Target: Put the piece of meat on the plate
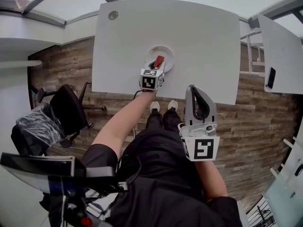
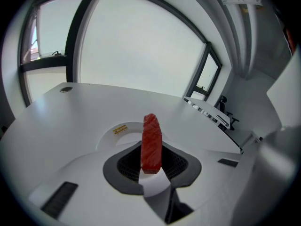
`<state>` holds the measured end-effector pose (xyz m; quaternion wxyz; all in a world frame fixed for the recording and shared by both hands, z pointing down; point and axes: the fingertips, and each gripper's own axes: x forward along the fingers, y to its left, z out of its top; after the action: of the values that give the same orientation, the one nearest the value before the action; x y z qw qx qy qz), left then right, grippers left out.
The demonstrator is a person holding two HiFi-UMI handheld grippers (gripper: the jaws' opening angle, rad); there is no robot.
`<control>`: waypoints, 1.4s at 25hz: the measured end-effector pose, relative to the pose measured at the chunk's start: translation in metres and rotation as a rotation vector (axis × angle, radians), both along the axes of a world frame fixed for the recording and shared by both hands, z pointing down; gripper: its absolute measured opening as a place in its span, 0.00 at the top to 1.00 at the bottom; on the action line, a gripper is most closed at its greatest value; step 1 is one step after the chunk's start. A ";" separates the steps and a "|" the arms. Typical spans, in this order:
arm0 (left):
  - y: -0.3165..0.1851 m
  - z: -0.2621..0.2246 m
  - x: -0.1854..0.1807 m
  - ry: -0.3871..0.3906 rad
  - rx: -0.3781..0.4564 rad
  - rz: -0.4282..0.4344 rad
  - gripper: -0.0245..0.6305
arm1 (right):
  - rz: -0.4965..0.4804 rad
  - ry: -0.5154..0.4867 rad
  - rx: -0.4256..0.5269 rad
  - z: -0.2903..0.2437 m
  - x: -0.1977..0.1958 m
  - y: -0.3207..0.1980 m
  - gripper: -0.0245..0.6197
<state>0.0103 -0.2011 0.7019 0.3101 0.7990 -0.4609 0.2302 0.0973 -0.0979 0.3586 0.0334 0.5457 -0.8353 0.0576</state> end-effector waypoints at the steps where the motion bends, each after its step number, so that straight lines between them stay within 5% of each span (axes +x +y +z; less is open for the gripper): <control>1: 0.000 0.002 0.001 -0.004 -0.002 0.011 0.82 | -0.001 0.001 -0.002 0.000 0.000 0.000 0.95; 17: -0.001 0.014 0.003 -0.035 -0.064 0.007 0.82 | 0.017 0.003 -0.014 0.000 0.006 0.006 0.95; 35: -0.012 0.013 -0.010 -0.110 -0.012 -0.003 0.77 | 0.049 0.000 0.001 -0.004 0.015 0.007 0.95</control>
<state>0.0004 -0.2129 0.7144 0.2892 0.7826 -0.4771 0.2760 0.1120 -0.0906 0.3549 0.0317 0.5661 -0.8217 0.0582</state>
